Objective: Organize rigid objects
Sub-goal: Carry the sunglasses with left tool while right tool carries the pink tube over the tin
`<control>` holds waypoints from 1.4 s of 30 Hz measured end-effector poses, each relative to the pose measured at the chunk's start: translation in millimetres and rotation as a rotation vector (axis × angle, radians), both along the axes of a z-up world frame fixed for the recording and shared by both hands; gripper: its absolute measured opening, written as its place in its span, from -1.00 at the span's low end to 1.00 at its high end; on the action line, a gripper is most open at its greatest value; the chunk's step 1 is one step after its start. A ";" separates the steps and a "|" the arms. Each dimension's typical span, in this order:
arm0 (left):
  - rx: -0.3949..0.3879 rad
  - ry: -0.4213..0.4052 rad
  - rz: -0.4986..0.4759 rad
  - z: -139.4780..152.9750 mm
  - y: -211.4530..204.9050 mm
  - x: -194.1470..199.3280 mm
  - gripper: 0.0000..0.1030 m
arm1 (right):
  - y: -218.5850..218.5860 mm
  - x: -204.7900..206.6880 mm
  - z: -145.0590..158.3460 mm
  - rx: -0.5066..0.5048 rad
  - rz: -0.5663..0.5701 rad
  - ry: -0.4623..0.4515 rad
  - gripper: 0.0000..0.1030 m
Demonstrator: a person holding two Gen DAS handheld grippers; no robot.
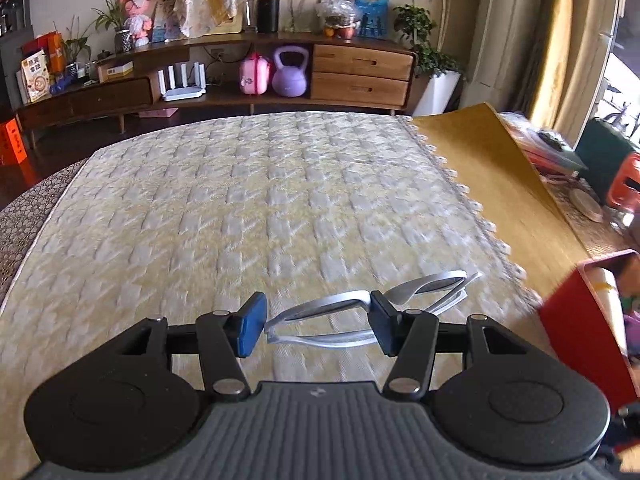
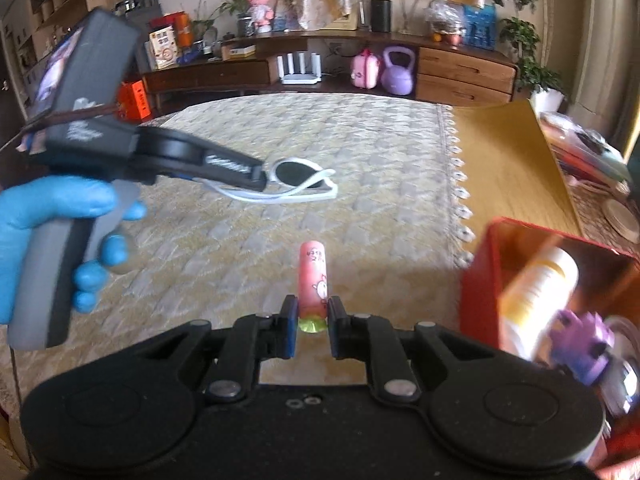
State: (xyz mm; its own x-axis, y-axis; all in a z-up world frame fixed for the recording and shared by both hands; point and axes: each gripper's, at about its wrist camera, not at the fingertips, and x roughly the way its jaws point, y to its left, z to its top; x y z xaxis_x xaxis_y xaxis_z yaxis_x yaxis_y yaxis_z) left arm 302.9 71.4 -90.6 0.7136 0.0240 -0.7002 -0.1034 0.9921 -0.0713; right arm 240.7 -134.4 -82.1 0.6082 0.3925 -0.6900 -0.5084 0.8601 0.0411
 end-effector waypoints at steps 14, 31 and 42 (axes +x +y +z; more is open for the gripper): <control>-0.029 -0.017 -0.144 43.1 -47.9 -71.5 0.06 | -62.9 -55.0 33.9 0.025 -0.114 -0.042 -0.72; -0.010 -0.045 -0.331 64.0 -148.3 -86.0 0.06 | -147.3 -68.3 42.0 0.029 -0.278 -0.088 -0.72; 0.027 -0.054 -0.392 60.2 -206.2 -50.1 0.06 | -189.7 -47.4 29.3 0.023 -0.369 -0.079 -0.72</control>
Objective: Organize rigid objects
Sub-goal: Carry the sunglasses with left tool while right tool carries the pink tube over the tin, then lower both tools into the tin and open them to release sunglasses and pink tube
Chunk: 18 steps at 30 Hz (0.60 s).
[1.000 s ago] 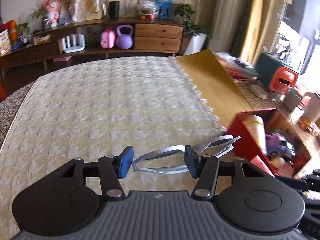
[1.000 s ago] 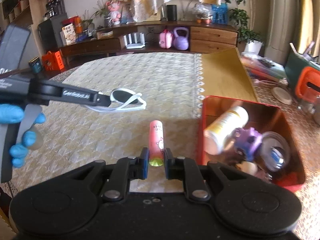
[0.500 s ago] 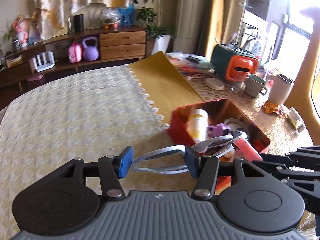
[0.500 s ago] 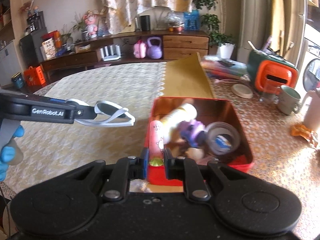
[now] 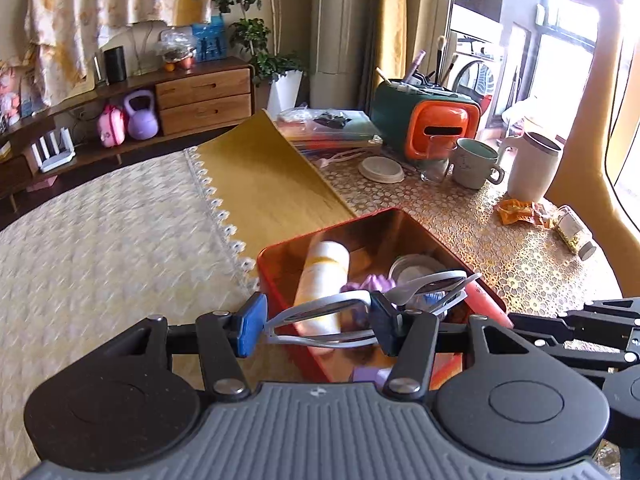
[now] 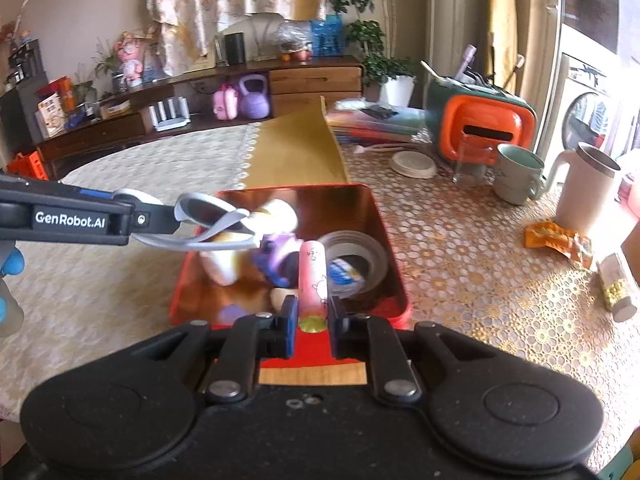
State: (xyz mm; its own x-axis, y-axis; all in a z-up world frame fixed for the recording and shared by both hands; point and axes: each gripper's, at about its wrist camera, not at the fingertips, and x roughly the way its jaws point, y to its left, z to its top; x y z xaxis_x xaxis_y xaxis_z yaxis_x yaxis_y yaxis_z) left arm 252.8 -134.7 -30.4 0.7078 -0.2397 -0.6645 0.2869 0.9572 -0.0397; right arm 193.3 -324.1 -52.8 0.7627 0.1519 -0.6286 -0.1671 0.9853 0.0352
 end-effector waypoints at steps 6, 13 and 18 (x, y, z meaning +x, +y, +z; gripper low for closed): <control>0.040 -0.006 0.003 -8.0 -22.9 29.9 0.06 | -7.2 18.2 -7.3 -0.003 -0.016 0.008 -0.72; 0.065 0.019 0.011 -23.0 -40.5 65.3 0.06 | -12.0 42.6 -17.8 -0.011 -0.035 0.031 -0.72; 0.097 0.025 -0.005 -33.7 -54.7 83.4 0.07 | -13.1 49.9 -25.3 -0.013 -0.049 0.049 -0.72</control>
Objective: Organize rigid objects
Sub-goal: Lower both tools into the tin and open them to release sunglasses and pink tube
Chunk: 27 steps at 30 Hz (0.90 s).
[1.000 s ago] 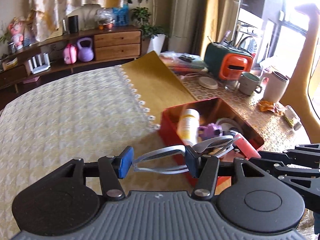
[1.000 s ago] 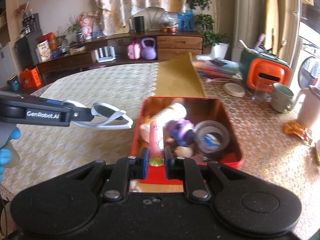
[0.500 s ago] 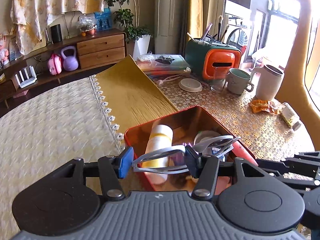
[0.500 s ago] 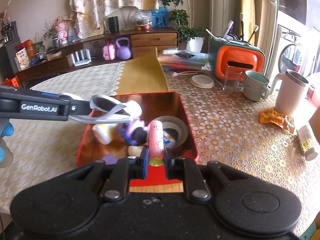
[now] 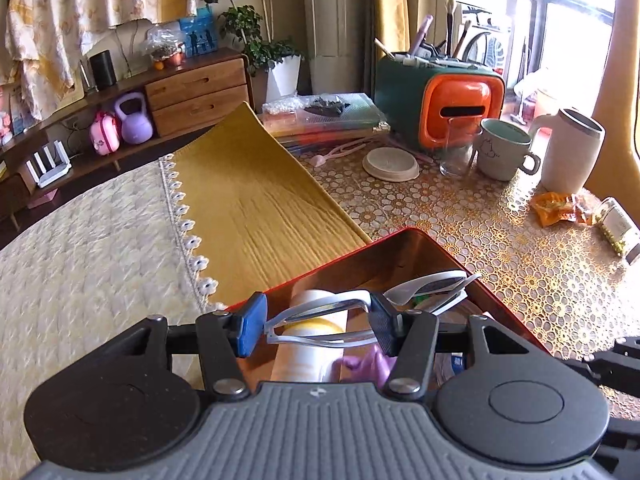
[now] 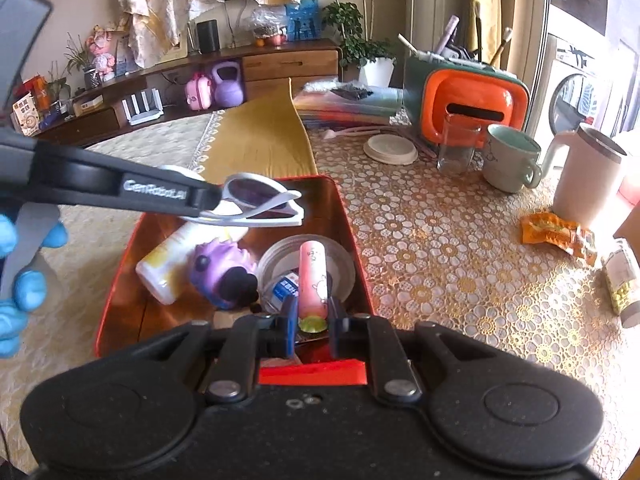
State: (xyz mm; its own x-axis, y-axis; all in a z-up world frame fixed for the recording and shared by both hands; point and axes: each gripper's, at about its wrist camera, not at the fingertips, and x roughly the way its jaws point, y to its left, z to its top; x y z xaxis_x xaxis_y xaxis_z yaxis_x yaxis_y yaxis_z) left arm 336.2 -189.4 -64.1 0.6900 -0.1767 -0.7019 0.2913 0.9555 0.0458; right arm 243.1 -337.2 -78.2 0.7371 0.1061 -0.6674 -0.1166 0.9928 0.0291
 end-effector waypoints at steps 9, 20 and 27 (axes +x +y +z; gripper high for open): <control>0.026 0.032 -0.022 -19.5 -18.1 21.5 0.07 | -0.2 8.0 -6.3 0.003 -0.021 0.029 -0.72; 0.021 0.050 -0.042 -26.6 -20.7 24.5 0.07 | -3.8 12.0 -11.9 0.028 -0.022 0.051 -0.71; 0.016 0.067 -0.038 -27.0 -15.7 19.0 0.17 | -3.4 10.1 -13.1 0.033 -0.027 0.051 -0.66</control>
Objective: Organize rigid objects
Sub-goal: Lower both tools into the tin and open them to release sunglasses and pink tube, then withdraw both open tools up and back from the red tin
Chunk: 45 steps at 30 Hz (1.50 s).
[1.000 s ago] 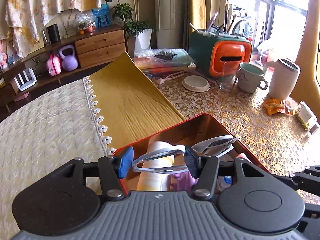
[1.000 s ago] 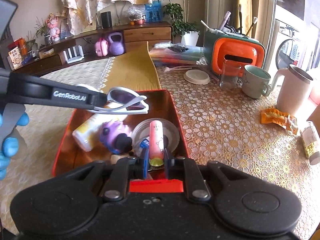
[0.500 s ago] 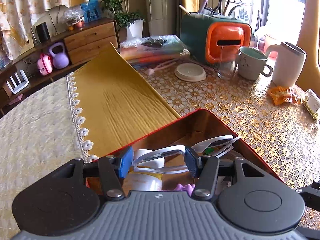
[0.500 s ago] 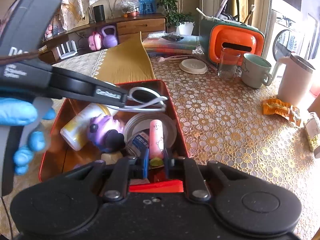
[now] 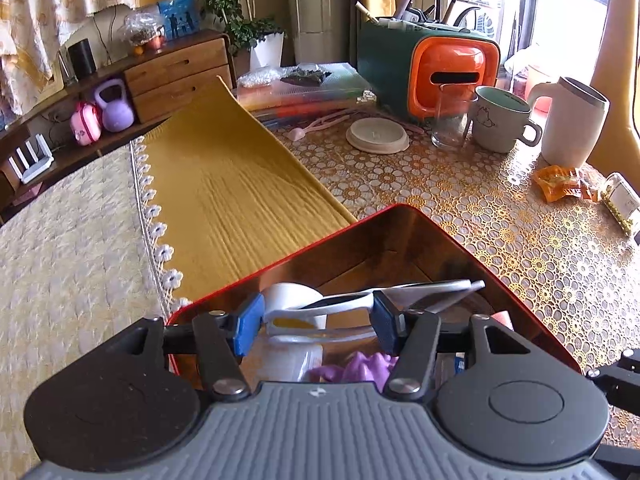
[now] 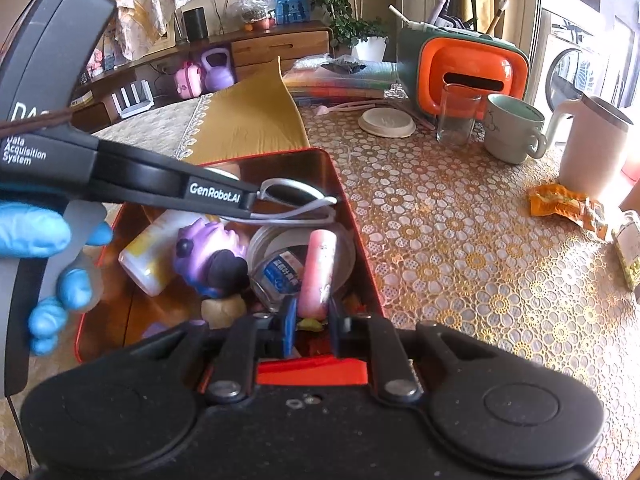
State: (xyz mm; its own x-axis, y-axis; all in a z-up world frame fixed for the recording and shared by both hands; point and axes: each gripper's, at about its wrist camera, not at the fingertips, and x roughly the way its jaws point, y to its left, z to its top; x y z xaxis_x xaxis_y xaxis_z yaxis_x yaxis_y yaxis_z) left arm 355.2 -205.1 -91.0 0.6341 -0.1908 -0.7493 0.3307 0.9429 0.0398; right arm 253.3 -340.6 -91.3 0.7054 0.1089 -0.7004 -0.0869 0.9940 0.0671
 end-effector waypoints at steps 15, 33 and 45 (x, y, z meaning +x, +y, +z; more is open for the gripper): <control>-0.035 -0.019 -0.016 16.0 20.2 -26.0 0.43 | 5.8 -10.5 8.9 0.011 0.011 -0.026 -0.46; -0.102 -0.078 -0.046 58.2 65.0 -97.5 0.43 | 24.2 -49.1 43.3 0.015 0.056 -0.108 0.09; -0.131 -0.124 -0.065 77.2 86.8 -147.9 0.55 | 26.9 -85.2 64.0 0.015 0.089 -0.177 0.41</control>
State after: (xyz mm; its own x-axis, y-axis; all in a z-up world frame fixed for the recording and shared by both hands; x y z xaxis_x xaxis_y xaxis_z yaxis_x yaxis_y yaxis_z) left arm 207.3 -118.3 -13.8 0.7032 -0.3255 -0.6321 0.3917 0.9193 -0.0376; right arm 168.1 -313.8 -27.3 0.8045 0.1862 -0.5641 -0.1865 0.9808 0.0577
